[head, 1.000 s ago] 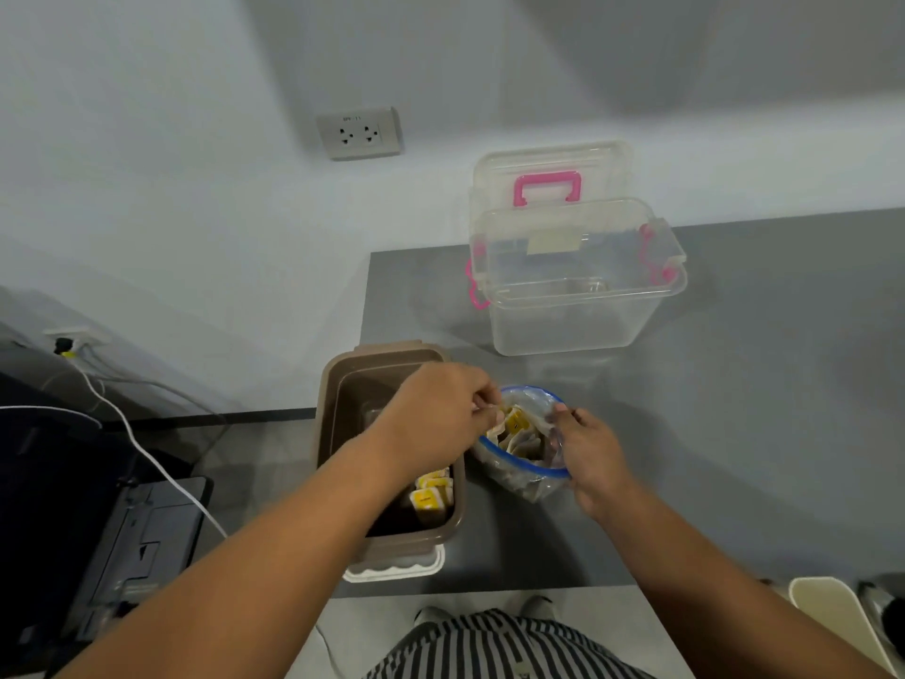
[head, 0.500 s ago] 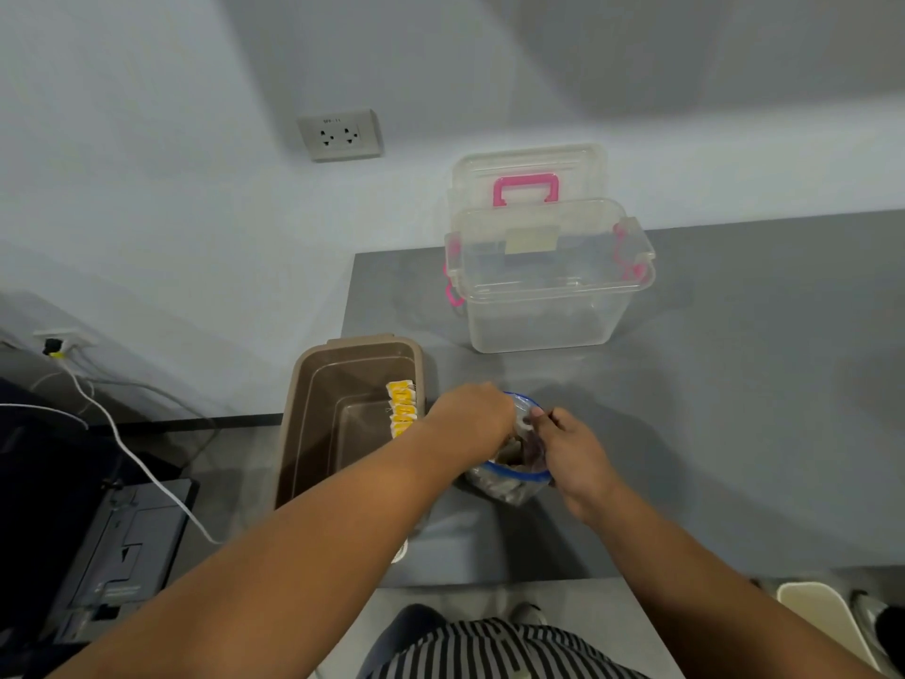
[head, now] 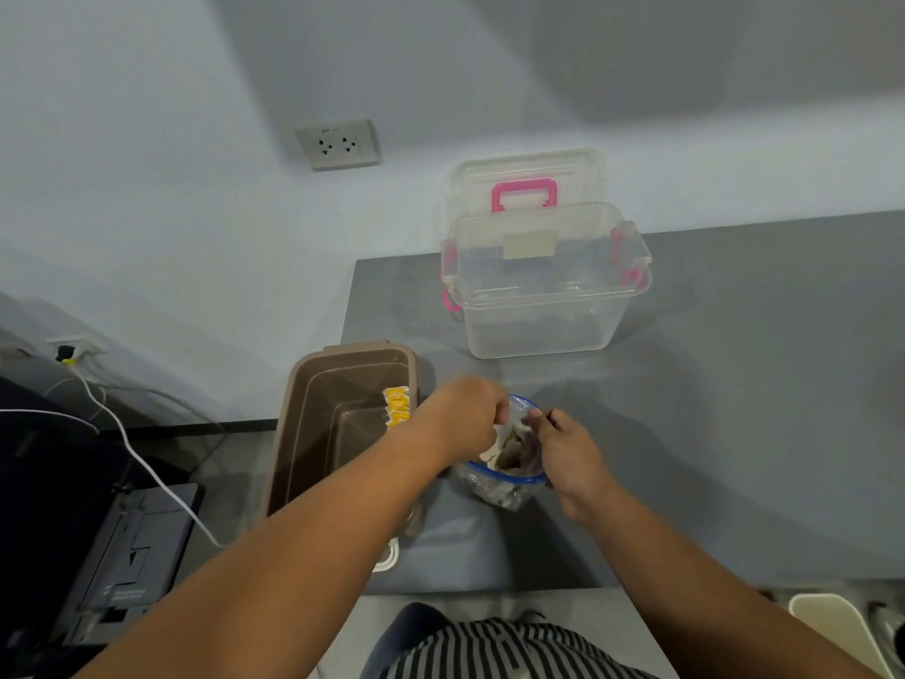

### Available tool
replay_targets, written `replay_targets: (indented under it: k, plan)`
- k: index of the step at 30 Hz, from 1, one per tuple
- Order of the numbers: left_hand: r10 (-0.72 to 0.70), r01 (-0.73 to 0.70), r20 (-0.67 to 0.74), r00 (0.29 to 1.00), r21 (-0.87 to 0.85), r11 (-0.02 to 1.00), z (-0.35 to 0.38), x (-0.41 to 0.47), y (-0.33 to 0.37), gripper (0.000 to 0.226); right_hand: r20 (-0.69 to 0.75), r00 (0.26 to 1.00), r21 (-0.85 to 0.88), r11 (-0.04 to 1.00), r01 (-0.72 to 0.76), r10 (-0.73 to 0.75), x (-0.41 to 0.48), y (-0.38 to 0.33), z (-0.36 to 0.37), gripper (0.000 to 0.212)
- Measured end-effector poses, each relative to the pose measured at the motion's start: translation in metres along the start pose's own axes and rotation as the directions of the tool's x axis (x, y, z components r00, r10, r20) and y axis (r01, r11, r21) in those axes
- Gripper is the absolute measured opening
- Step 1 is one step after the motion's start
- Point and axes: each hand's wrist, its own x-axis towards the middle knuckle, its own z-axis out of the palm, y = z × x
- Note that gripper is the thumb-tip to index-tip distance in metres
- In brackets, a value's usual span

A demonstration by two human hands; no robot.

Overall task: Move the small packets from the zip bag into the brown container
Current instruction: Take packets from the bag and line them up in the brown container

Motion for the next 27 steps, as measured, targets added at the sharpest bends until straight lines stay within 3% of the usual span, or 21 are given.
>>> replay_targets:
  k: [3,10,15,18,24,27]
  plan:
    - [-0.034,0.037,0.029,0.999,-0.091,0.995,-0.004,-0.001,-0.002,0.023,-0.008,1.000,0.007,1.000,-0.013,0.013,0.002,-0.002,0.000,0.028]
    - [-0.048,0.059,0.117,0.992,-0.091,0.994,-0.006,-0.007,0.001,0.038,-0.006,1.000,-0.013,1.000,-0.017,0.017,0.007,-0.005,-0.001,0.027]
    - [-0.029,0.029,0.007,1.000,0.003,1.000,-0.002,-0.006,0.001,0.030,0.001,0.999,0.007,0.999,-0.035,0.035,0.012,-0.007,-0.001,0.027]
    - [-0.026,0.024,-0.084,0.996,-0.033,0.999,-0.002,-0.007,-0.003,0.019,0.008,0.999,0.043,0.998,-0.050,0.050,0.015,-0.008,-0.002,0.026]
    - [-0.064,-0.001,-0.231,0.971,-0.270,0.963,-0.021,-0.028,-0.015,0.019,0.043,0.997,0.094,0.993,-0.073,0.069,0.016,-0.014,0.000,0.026]
    - [-0.162,0.033,-0.271,0.949,-0.427,0.904,-0.041,-0.045,-0.021,0.013,0.047,0.996,0.090,0.993,-0.080,0.076,0.018,-0.017,0.003,0.025]
